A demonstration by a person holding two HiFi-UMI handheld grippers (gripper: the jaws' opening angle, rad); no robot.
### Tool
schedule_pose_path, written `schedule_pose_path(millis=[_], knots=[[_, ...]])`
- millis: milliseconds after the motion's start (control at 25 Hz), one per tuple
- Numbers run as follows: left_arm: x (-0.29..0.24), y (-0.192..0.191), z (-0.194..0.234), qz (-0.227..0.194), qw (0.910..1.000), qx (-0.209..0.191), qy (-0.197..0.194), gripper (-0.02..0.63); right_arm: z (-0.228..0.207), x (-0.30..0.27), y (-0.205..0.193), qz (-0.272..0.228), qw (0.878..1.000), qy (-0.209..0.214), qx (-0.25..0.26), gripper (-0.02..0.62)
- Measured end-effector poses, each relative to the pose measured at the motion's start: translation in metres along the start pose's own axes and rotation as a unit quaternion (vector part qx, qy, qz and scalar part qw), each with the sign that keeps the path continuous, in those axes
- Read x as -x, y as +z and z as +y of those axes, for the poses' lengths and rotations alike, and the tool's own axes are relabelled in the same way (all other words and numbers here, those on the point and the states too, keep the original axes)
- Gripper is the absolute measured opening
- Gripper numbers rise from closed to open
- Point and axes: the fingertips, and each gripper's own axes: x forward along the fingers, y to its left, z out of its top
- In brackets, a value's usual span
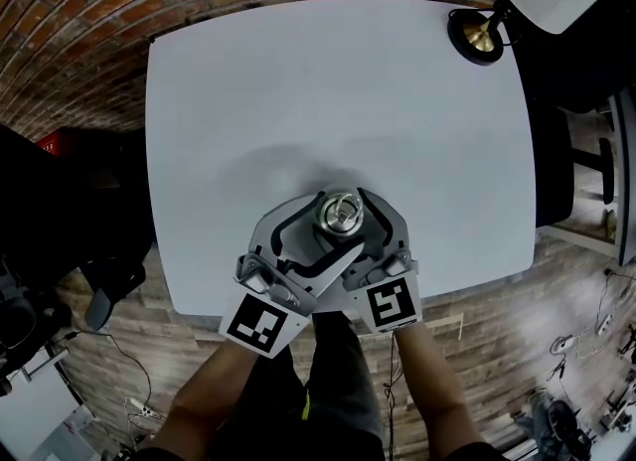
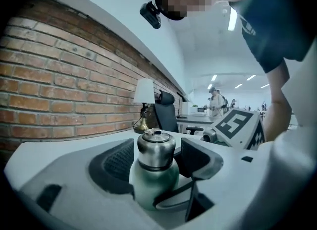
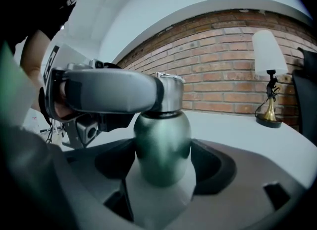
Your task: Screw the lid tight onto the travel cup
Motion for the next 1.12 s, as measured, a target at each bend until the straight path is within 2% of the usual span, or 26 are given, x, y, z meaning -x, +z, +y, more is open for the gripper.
schedule_pose_path(millis=[160,280,360,440,520,640,760,880,960,1040,1120], knots=[[-0.01,0.001,0.006,0.004,0.9993,-0.017,0.033,0.296,0.0,0.0,0.0,-0.002,1.0,-0.001,-0.002,0.331],[-0.014,0.006,0.005,-0.003,0.9994,-0.034,0.001,0.264,-0.001,-0.001,0.001,-0.005,1.0,0.0,-0.008,0.331],[-0.014,0.006,0.002,-0.008,0.9981,-0.041,-0.044,0.264,-0.001,0.0,0.001,-0.005,1.0,0.001,-0.008,0.331],[-0.012,0.005,-0.002,-0.012,0.9932,-0.053,-0.103,0.262,-0.001,-0.001,0.001,-0.004,1.0,0.002,-0.005,0.331],[-0.01,0.004,-0.007,-0.016,0.9814,-0.074,-0.177,0.262,0.0,0.0,0.0,-0.003,1.0,0.004,-0.005,0.331],[-0.008,0.004,-0.012,-0.02,0.9564,-0.089,-0.277,0.265,-0.002,0.0,-0.001,-0.002,1.0,0.005,-0.006,0.331],[-0.01,0.006,-0.013,-0.021,0.943,-0.069,-0.325,0.268,-0.002,0.0,0.001,-0.006,1.0,0.005,-0.013,0.331],[-0.013,0.005,-0.014,-0.015,0.9406,-0.05,-0.335,0.268,-0.003,0.001,0.001,-0.01,1.0,0.005,-0.02,0.331],[-0.014,0.004,-0.014,-0.011,0.9434,-0.047,-0.328,0.269,-0.003,0.001,0.0,-0.01,1.0,0.005,-0.021,0.331],[-0.013,0.002,-0.012,-0.006,0.9513,-0.041,-0.306,0.279,-0.002,0.001,0.0,-0.008,1.0,0.005,-0.019,0.331],[-0.009,-0.001,-0.009,0.0,0.9644,-0.027,-0.263,0.324,-0.001,0.001,0.0,-0.006,1.0,0.005,-0.013,0.331]])
